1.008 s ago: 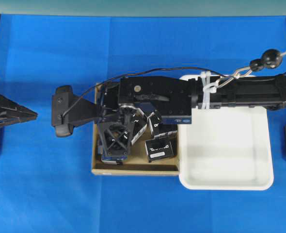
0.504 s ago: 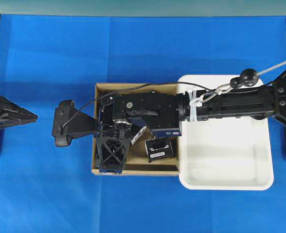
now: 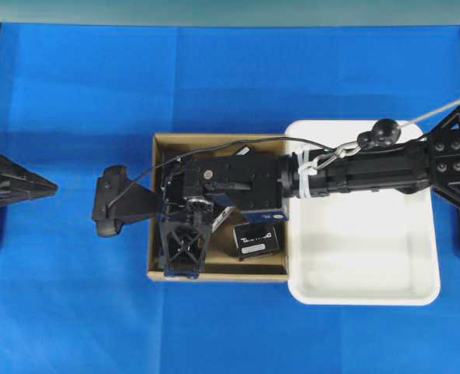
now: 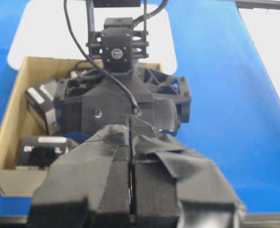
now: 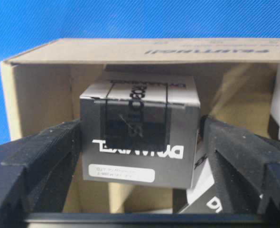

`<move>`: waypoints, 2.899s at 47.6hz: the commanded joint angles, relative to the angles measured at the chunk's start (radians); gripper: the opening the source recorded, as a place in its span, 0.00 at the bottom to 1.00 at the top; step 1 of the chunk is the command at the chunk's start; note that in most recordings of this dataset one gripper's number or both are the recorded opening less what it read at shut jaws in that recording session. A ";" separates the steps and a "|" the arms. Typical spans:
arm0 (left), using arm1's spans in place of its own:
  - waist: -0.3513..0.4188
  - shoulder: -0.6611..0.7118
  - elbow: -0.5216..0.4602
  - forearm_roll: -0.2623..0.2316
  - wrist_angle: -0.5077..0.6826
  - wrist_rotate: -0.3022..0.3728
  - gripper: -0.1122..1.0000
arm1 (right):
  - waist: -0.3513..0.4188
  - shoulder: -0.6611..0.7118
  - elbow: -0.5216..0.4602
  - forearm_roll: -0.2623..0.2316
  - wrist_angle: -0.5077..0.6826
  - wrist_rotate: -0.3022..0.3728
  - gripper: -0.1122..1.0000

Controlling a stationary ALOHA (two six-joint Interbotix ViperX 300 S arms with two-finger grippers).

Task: Pick a box that is randomly placed inside the cardboard box.
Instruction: 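Close the right gripper on the box and lift it up, then carry the held box right and lower it into the white tray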

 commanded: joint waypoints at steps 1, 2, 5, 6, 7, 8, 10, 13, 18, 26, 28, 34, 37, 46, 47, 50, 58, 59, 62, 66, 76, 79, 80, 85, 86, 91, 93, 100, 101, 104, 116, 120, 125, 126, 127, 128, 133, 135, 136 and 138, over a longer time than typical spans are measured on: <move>-0.002 0.005 -0.025 0.003 -0.003 0.000 0.04 | -0.002 0.003 0.000 0.003 -0.018 0.000 0.99; -0.002 0.005 -0.025 0.003 -0.003 0.000 0.04 | -0.002 0.003 -0.002 0.003 -0.020 0.000 0.99; 0.000 0.005 -0.025 0.003 -0.003 0.000 0.04 | -0.002 0.003 -0.006 0.002 -0.020 0.005 0.98; 0.000 0.005 -0.025 0.002 -0.005 0.000 0.04 | -0.002 0.003 -0.006 0.000 -0.018 0.005 0.98; 0.000 0.005 -0.025 0.003 -0.005 0.000 0.04 | -0.002 0.003 -0.008 0.000 -0.018 0.006 0.97; 0.000 0.005 -0.025 0.003 -0.003 0.000 0.04 | -0.002 0.003 -0.009 0.000 -0.015 0.008 0.96; 0.000 0.005 -0.025 0.003 -0.003 0.000 0.04 | -0.002 0.000 -0.012 0.000 -0.012 0.009 0.92; -0.002 0.003 -0.023 0.003 -0.003 0.000 0.04 | -0.002 -0.005 -0.018 0.000 -0.006 0.009 0.84; 0.000 0.005 -0.021 0.003 -0.003 0.000 0.04 | -0.003 -0.012 -0.043 0.000 0.014 0.009 0.75; 0.000 0.005 -0.021 0.003 -0.005 0.000 0.04 | -0.006 -0.025 -0.109 0.000 0.064 0.011 0.75; 0.000 0.005 -0.021 0.003 -0.003 0.000 0.04 | -0.009 -0.029 -0.127 0.000 0.086 0.011 0.75; 0.000 0.005 -0.021 0.003 -0.005 -0.002 0.04 | -0.021 -0.048 -0.190 0.000 0.192 0.014 0.75; -0.002 0.005 -0.021 0.003 -0.003 -0.002 0.04 | -0.031 -0.060 -0.225 0.000 0.256 0.021 0.75; 0.002 0.005 -0.025 0.003 -0.005 -0.002 0.04 | -0.081 -0.133 -0.299 0.000 0.403 0.052 0.75; 0.002 0.005 -0.025 0.003 -0.005 -0.002 0.04 | -0.089 -0.143 -0.302 0.000 0.408 0.052 0.75; 0.002 0.005 -0.028 0.003 -0.003 -0.005 0.04 | -0.110 -0.189 -0.302 0.000 0.414 0.051 0.75; 0.003 0.005 -0.028 0.003 -0.003 -0.008 0.04 | -0.150 -0.298 -0.259 0.000 0.462 0.043 0.75; 0.005 0.005 -0.028 0.003 -0.005 -0.008 0.04 | -0.153 -0.311 -0.249 -0.002 0.471 0.041 0.75; 0.006 0.005 -0.028 0.003 -0.003 -0.008 0.04 | -0.164 -0.365 -0.201 0.000 0.497 0.038 0.75; 0.008 0.005 -0.028 0.003 -0.003 -0.009 0.04 | -0.173 -0.434 -0.129 0.000 0.514 0.025 0.75; 0.029 0.005 -0.026 0.003 -0.003 -0.009 0.04 | -0.221 -0.637 0.095 0.000 0.483 0.015 0.75; 0.034 0.005 -0.026 0.003 -0.005 -0.009 0.04 | -0.241 -0.695 0.170 0.000 0.462 0.011 0.75; 0.035 0.005 -0.026 0.003 -0.003 -0.009 0.04 | -0.247 -0.707 0.193 0.000 0.454 0.011 0.75; 0.037 0.005 -0.026 0.003 -0.003 -0.009 0.04 | -0.268 -0.765 0.296 0.000 0.420 -0.018 0.75; 0.037 0.005 -0.026 0.003 -0.003 -0.009 0.04 | -0.272 -0.776 0.313 0.000 0.416 -0.029 0.75; 0.037 0.005 -0.028 0.003 -0.003 -0.009 0.04 | -0.284 -0.810 0.373 0.005 0.388 -0.084 0.75; 0.037 0.005 -0.028 0.003 -0.005 -0.009 0.04 | -0.285 -0.815 0.383 0.005 0.380 -0.097 0.75; 0.038 0.005 -0.029 0.003 -0.005 -0.009 0.04 | -0.295 -0.818 0.399 0.005 0.376 -0.133 0.75; 0.037 0.005 -0.029 0.002 -0.003 -0.009 0.04 | -0.296 -0.819 0.402 0.005 0.376 -0.141 0.75; 0.038 0.009 -0.031 0.003 -0.005 -0.009 0.04 | -0.304 -0.821 0.410 0.005 0.376 -0.166 0.75; 0.037 0.018 -0.031 0.003 -0.005 -0.009 0.04 | -0.337 -0.804 0.546 0.000 0.281 -0.264 0.75; 0.037 0.018 -0.029 0.003 -0.005 -0.009 0.04 | -0.347 -0.790 0.632 0.000 0.189 -0.291 0.75; 0.037 0.023 -0.029 0.003 -0.005 -0.009 0.04 | -0.347 -0.765 0.727 0.000 0.051 -0.348 0.75; 0.038 0.021 -0.029 0.002 -0.005 -0.009 0.04 | -0.347 -0.761 0.741 0.000 0.029 -0.359 0.75; 0.038 0.023 -0.029 0.003 -0.005 -0.009 0.04 | -0.347 -0.756 0.755 -0.002 0.006 -0.367 0.75; 0.037 0.021 -0.029 0.003 -0.005 -0.009 0.04 | -0.347 -0.752 0.767 0.000 -0.011 -0.374 0.75; 0.037 0.023 -0.029 0.003 -0.005 -0.009 0.04 | -0.347 -0.727 0.815 -0.002 -0.086 -0.400 0.75; 0.038 0.023 -0.029 0.003 -0.005 -0.009 0.04 | -0.347 -0.718 0.828 -0.002 -0.112 -0.403 0.75; 0.038 0.023 -0.029 0.003 -0.005 -0.009 0.04 | -0.347 -0.713 0.831 0.000 -0.120 -0.405 0.75; 0.038 0.023 -0.029 0.003 -0.005 -0.009 0.04 | -0.347 -0.706 0.836 -0.002 -0.135 -0.407 0.75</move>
